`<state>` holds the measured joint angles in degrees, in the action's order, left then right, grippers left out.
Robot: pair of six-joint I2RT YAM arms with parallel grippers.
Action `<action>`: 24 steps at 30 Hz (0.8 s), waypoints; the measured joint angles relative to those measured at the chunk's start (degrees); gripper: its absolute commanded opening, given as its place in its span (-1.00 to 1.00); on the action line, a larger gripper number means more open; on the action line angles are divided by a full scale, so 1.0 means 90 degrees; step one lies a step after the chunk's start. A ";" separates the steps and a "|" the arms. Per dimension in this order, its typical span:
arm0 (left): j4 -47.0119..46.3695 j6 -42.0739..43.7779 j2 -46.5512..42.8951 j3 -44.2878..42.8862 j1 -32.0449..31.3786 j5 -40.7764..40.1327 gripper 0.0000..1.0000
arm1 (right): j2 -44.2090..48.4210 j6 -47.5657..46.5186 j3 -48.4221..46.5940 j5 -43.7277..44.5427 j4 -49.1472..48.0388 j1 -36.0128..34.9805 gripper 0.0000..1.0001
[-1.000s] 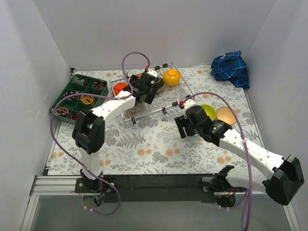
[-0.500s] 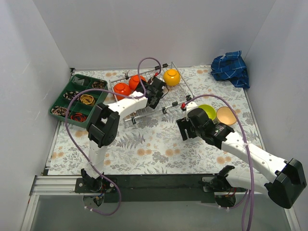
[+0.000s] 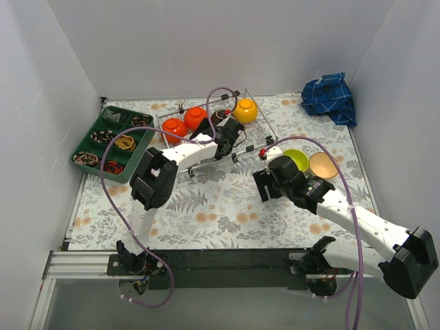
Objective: Unload the bowls from the dish rack
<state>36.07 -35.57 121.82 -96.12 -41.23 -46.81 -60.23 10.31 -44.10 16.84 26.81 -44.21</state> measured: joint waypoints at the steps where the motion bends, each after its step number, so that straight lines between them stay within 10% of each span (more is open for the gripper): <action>1: 0.0029 -0.0012 0.0015 0.0000 -0.0019 -0.0066 0.96 | 0.0000 0.0002 0.0000 -0.0002 -0.0005 0.0000 0.61; 24: 0.0590 -0.0311 0.0325 -0.0510 -0.0131 -0.0364 0.96 | 0.0238 -0.0010 0.0202 0.0007 -0.0044 0.0000 0.61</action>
<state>41.39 -38.37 124.75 -100.71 -42.41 -50.09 -58.08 10.22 -42.28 16.91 26.41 -44.21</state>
